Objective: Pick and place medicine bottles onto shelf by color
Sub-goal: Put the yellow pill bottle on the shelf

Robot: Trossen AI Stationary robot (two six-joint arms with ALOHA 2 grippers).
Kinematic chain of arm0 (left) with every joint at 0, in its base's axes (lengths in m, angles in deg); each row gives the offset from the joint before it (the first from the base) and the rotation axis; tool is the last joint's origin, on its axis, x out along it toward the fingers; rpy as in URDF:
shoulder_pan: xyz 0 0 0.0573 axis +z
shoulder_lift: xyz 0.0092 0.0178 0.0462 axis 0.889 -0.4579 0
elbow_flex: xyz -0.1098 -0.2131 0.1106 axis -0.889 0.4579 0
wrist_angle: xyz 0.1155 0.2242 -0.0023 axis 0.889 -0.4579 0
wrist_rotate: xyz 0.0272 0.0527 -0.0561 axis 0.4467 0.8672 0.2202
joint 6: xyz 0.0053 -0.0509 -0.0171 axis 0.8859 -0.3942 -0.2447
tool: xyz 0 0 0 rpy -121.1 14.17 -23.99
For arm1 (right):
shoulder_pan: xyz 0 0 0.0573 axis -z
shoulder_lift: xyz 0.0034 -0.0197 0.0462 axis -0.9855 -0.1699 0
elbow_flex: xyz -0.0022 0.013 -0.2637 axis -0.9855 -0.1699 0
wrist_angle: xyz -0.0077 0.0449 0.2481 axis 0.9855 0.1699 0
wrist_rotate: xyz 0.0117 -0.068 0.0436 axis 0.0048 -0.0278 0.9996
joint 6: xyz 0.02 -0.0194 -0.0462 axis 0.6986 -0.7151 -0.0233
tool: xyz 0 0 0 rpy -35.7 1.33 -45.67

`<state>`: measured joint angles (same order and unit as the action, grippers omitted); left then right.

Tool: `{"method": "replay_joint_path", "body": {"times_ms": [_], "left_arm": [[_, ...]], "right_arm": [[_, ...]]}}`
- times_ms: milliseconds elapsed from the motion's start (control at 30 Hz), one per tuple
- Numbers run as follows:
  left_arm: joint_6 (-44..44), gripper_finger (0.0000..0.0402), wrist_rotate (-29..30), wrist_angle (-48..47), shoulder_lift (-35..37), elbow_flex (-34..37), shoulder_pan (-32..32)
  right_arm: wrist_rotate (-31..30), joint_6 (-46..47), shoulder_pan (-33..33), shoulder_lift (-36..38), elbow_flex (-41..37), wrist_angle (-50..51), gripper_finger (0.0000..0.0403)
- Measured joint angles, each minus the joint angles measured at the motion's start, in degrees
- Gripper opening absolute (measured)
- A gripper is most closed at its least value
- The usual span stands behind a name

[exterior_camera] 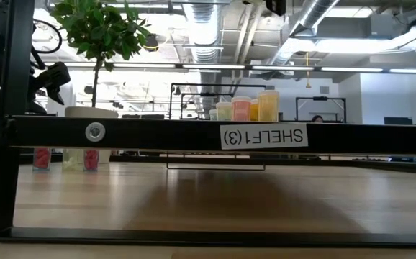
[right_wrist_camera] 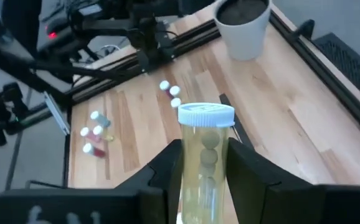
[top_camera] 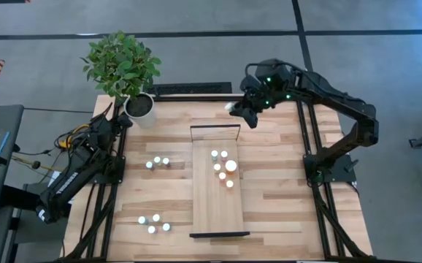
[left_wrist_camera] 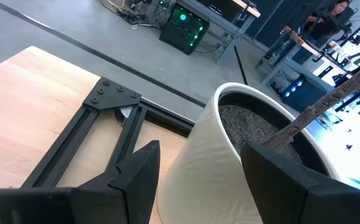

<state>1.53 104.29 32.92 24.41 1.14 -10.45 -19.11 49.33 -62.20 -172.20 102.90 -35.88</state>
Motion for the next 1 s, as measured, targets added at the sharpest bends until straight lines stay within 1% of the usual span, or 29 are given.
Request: {"method": "replay_joint_path", "body": {"times_ms": [167, 367, 667, 767, 900, 1000], "left_arm": [[0.0, 0.0210, 0.0, 0.0, 0.0, 0.0, 0.0], [0.0, 0.0210, 0.0, 0.0, 0.0, 0.0, 0.0], [0.0, 0.0210, 0.0, 0.0, 0.0, 0.0, 0.0], [0.0, 0.0210, 0.2, 0.0, 0.0, 0.0, 0.0], [0.0, 0.0210, 4.2, 0.6, 0.0, 0.0, 0.0], [-0.3, 0.0210, 4.5, 0.5, 0.0, 0.0, 0.0]], "right_arm": [[0.1, -1.1, -1.3, -0.5, 0.0, -0.1, 0.0134], [-0.1, -5.0, -3.3, -0.4, 0.0, 0.4, 0.0118], [-1.3, -3.2, -3.9, -0.4, 0.0, -4.2, 0.0113], [-3.0, -2.2, -3.7, -0.4, 0.0, -4.5, 0.0113], [-6.2, -1.5, -3.6, -0.4, 0.0, -4.6, 0.0113], [-8.2, 0.2, -3.6, -0.5, 0.0, -5.3, 0.0113]]}}
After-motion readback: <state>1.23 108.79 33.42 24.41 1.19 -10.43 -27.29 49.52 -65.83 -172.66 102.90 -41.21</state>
